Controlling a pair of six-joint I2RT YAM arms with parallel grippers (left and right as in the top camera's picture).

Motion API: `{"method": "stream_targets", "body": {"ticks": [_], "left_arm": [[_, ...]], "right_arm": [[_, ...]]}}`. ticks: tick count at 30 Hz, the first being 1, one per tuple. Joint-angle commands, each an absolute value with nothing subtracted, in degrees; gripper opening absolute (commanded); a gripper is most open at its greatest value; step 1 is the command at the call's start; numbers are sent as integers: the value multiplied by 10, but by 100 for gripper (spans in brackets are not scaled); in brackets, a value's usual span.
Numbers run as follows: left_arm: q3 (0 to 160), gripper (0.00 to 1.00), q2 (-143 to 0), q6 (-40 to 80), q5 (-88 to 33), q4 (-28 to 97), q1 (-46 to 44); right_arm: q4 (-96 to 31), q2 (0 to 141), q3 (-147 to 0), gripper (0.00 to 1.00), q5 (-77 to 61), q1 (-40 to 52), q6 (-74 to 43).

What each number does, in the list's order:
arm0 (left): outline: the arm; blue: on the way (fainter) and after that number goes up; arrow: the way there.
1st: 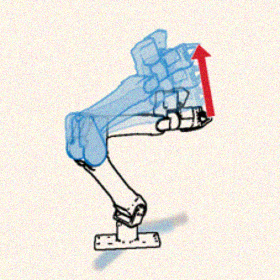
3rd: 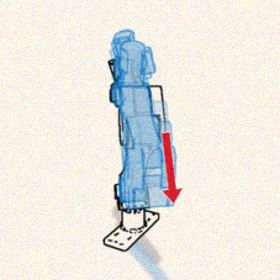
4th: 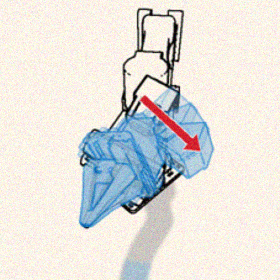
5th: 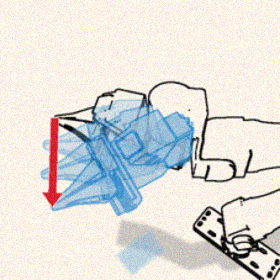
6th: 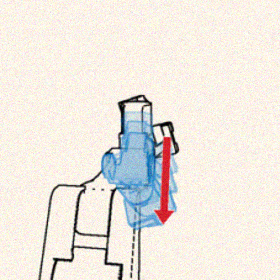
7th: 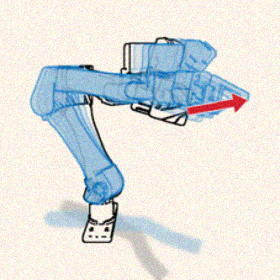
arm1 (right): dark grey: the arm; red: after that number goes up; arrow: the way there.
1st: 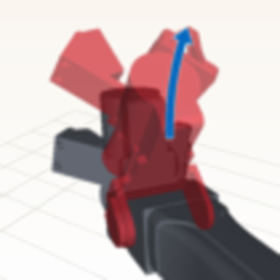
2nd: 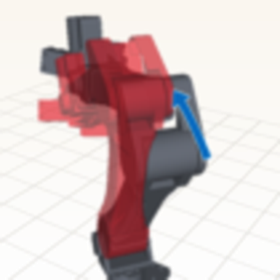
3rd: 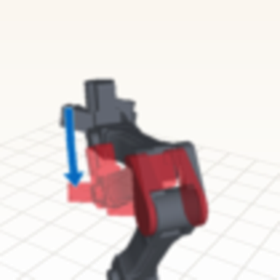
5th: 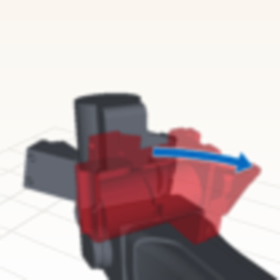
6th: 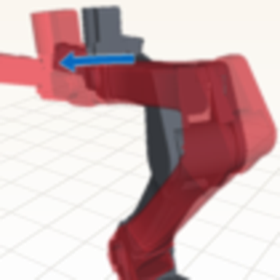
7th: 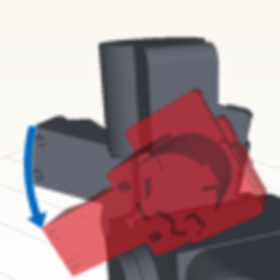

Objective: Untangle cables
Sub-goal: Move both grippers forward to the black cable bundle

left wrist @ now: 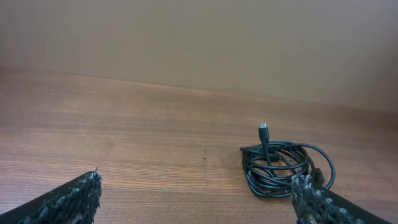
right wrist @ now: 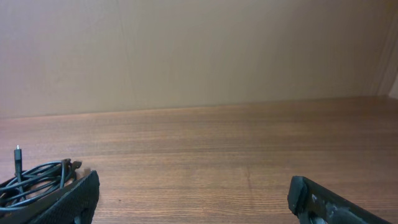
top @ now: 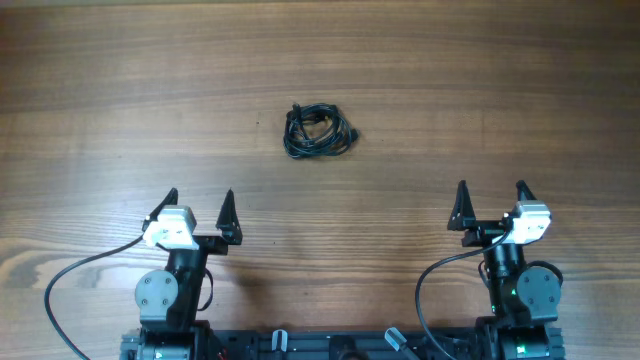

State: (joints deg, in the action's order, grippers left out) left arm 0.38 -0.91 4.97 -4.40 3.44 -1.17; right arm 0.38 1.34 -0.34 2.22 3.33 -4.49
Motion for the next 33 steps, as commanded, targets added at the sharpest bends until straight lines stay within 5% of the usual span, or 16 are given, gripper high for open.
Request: {"method": "stream_targets", "body": {"ticks": [1,7,20,25,26,28,29,33], "left_arm": [[16,100,-11,86,-58,8,-14],[182,100,-51,262,-86,129,-14],[817,100,-568,184,-174,653,-14],[852,100,-693,184,-220,635,-14],[852,92,-712,184,-228,637,-14],[852,25,-754,185,-239,639,-16],[852,4,-788,188,-241,642,-20],[852,4,-874,201,-240,651,-46]], "right_arm": [[6,17,-3,100,25,37,-45],[6,17,-3,100,25,37,-45],[6,17,-3,100,25,37,-45],[6,17,-3,100,25,37,-45],[6,17,-3,100,25,37,-45],[6,17,-3,100,25,37,-45],[6,17,-3,100,25,37,-46],[6,17,-3,100,25,37,-45]]}}
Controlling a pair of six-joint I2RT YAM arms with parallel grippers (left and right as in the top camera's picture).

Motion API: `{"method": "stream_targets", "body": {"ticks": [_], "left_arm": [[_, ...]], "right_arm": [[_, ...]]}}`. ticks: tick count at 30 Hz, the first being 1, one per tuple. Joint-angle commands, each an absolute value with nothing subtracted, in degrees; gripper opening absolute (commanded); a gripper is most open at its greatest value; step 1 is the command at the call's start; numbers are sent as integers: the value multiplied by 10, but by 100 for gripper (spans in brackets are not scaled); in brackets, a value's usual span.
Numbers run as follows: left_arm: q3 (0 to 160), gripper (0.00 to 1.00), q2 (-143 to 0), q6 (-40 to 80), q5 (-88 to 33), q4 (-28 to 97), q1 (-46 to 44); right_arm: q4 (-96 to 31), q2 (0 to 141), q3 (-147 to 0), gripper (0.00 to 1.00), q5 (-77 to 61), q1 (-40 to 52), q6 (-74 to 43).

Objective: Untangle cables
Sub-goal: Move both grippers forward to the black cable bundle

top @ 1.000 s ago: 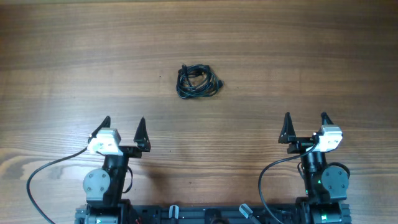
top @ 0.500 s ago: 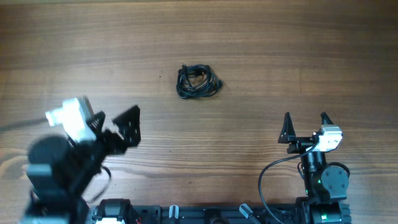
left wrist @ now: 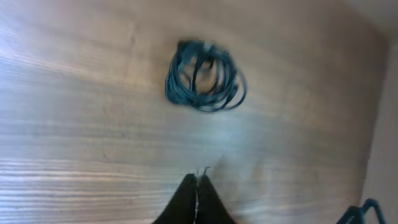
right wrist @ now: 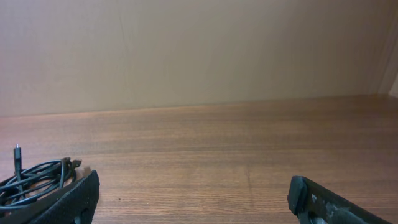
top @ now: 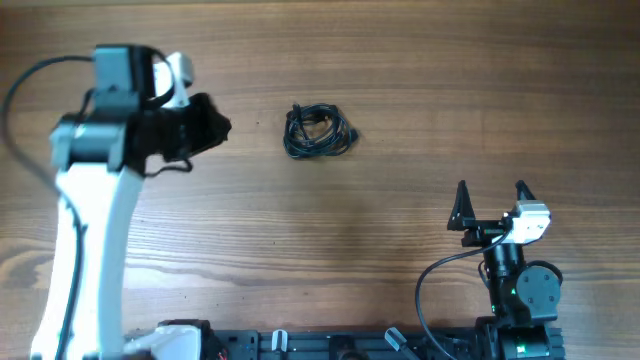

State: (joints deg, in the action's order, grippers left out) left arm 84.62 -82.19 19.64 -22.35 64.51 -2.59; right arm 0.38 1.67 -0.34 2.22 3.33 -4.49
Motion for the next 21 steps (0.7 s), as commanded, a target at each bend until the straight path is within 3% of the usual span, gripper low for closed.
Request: {"method": "stream_targets", "body": {"ticks": [1,9,12,14,18,21], "left_arm": [[852,4,-891,201,-240,652,-51],[852,5,-1014,201,-237,650,-84],[851,37,-1031,201,-237,650,-85],[851,69,-1035,199,-233,647,-85],[851,88,-1035,199,-187,632,-85],[851,92,-1035,200,-145,623,-85]], "right_arm": [[6,17,-3,100,25,37,-45],[6,17,-3,100,25,37,-47],[13,17,-3,100,-30,37,-44],[20,17,-13,100,-53,37,-32],[2,53,-99,100,-54,37,-35],[-55,144,-218,100,-56,37,-46]]}}
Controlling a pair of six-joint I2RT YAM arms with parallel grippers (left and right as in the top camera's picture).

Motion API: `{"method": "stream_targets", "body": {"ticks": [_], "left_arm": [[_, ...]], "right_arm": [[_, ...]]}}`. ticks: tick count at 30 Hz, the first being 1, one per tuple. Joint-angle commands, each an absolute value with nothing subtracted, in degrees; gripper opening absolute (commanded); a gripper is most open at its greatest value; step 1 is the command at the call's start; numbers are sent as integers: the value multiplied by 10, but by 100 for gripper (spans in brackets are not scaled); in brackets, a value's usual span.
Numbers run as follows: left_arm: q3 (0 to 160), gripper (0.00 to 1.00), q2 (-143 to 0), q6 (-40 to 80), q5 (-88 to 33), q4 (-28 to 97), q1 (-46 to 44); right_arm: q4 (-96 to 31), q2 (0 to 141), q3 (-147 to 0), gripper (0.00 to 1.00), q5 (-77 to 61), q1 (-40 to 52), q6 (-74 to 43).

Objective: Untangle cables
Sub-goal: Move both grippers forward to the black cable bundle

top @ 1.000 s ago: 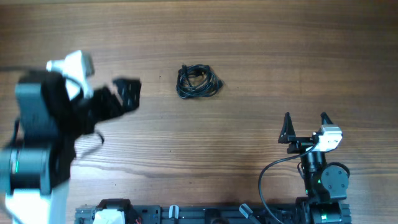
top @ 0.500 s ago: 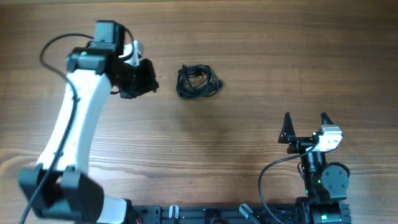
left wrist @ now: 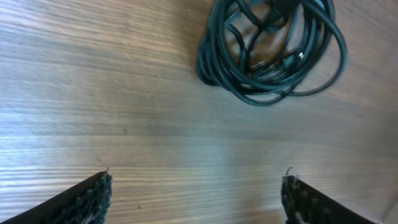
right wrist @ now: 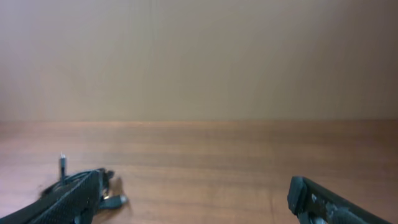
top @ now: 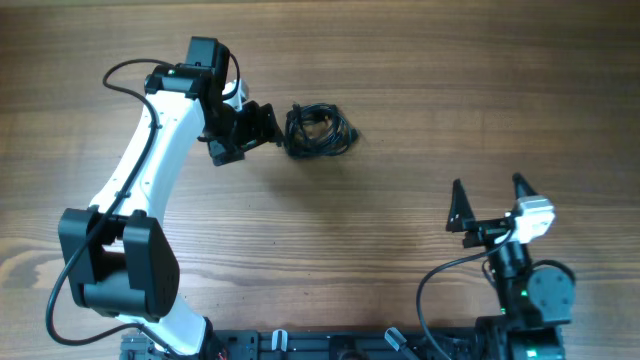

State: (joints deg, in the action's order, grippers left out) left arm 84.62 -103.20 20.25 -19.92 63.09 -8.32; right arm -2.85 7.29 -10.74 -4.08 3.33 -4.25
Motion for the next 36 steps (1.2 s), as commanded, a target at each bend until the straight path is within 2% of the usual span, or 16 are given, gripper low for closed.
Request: {"method": "stream_targets", "body": {"ticks": [1,6,10,13,16,17,18,20,25,28,36], "left_arm": [[851,93,-1035,202,-136,620,-85],[851,94,-1035,234,-99,597,-85],[851,91,-1036,234,-99,578,-85],[851,90,-1042,234,-99,573,-85],[851,90,-1046,234,-100,571,-85],[851,86,-1048,231,-100,569,-85],[851,86,-1048,231,-100,568,-85],[850,84,-1049,227,-100,562,-85],[848,78,-1058,214,-101,535,-85],[833,77,-1060,212,-110,511,-86],[790,74,-1061,195,-145,456,-92]], "right_arm": [[-76,177,-257,100,-64,37,-46],[-260,399,-525,100,-150,37,-46],[-490,590,-768,100,-201,37,-47],[-570,691,-867,100,-257,37,-47],[-558,754,-885,100,-343,37,-65],[-556,775,-885,100,-379,38,-94],[-552,795,-885,94,-405,44,-101],[-543,833,-885,76,-407,66,-100],[-522,906,-885,52,-323,141,-107],[-506,942,-885,51,-274,172,-106],[-464,1040,-884,58,-246,194,-106]]}}
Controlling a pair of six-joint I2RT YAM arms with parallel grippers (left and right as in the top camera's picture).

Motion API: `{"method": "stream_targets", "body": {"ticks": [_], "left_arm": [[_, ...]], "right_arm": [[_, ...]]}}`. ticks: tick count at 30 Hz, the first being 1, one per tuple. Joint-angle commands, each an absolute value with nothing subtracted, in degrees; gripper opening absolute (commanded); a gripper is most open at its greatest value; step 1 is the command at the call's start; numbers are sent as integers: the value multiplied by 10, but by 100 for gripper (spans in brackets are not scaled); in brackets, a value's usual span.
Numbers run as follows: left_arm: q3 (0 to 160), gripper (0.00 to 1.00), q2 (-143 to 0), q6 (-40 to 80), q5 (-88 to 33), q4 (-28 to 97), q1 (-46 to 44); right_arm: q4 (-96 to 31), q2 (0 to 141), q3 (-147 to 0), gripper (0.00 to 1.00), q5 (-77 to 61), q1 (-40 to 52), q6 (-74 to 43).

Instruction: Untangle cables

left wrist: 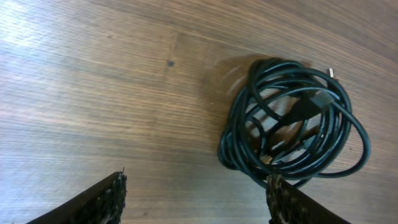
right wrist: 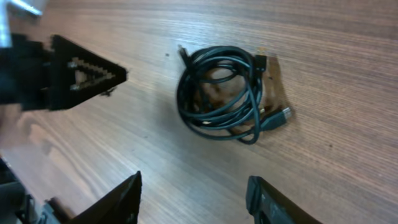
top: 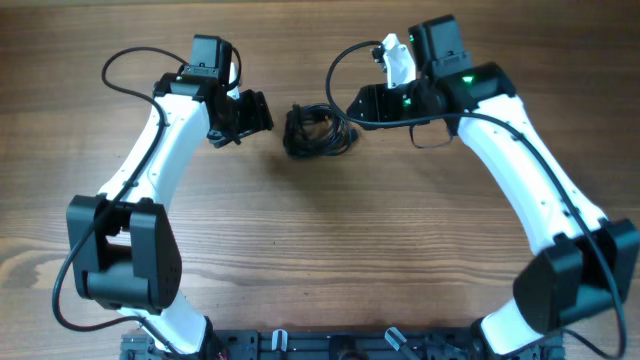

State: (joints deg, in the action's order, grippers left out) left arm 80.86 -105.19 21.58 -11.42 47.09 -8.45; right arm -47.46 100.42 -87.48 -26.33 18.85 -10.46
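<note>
A black cable bundle (top: 318, 131), coiled and knotted with its plugs poking out, lies on the wooden table toward the far side. In the left wrist view the cable bundle (left wrist: 292, 127) is ahead and to the right, its lower edge at my right fingertip. My left gripper (top: 260, 112) stands open just left of the coil, nothing between its fingers (left wrist: 112, 193). My right gripper (top: 353, 108) hovers open just right of the coil. From the right wrist the cable bundle (right wrist: 227, 93) lies ahead of the open right gripper (right wrist: 194, 183), with the left gripper (right wrist: 74, 74) beyond it.
The wooden table (top: 320, 250) carries only the bundle. Both white arms reach in from the front, the left arm (top: 150, 170) and the right arm (top: 530, 170), each trailing its own black lead.
My right arm has left its spot at the table's front and now hangs open just right of the coil. The left gripper stays open at the coil's left. The bundle has not moved.
Both grippers stood open at the front, the coil lying far off. Then the left arm was stretched out to the far left with its jaws together. Then it stood open beside the coil. Now both open grippers flank the unmoved bundle.
</note>
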Motion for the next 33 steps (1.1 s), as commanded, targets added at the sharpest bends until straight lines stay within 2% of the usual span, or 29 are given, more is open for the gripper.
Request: {"method": "stream_targets", "body": {"ticks": [1,12,20,22,24,27,29,33], "left_arm": [[783,74,-1061,195,-145,446,-95],[716,74,-1067,197,-145,346,-115],[704,68,-1127,206,-145,267,-145],[704,64,-1138,206,-145,263,-149],[704,55,-1141,206,-141,263,-148],[704,49,-1141,206,-132,262,-147],[704,38,-1141,206,-132,262,-147],[704,36,-1141,206,-132,265,-148]], "right_arm": [[-460,1051,-884,59,-246,194,-107],[-402,1151,-884,60,-246,195,-107],[-394,1161,-874,53,-243,206,-137],[-378,1161,-862,52,-241,212,-137],[-349,1161,-845,51,-239,216,-137],[-314,1162,-827,50,-234,217,-137],[-293,1162,-816,49,-216,217,-137],[-268,1162,-794,47,-205,218,-137]]}}
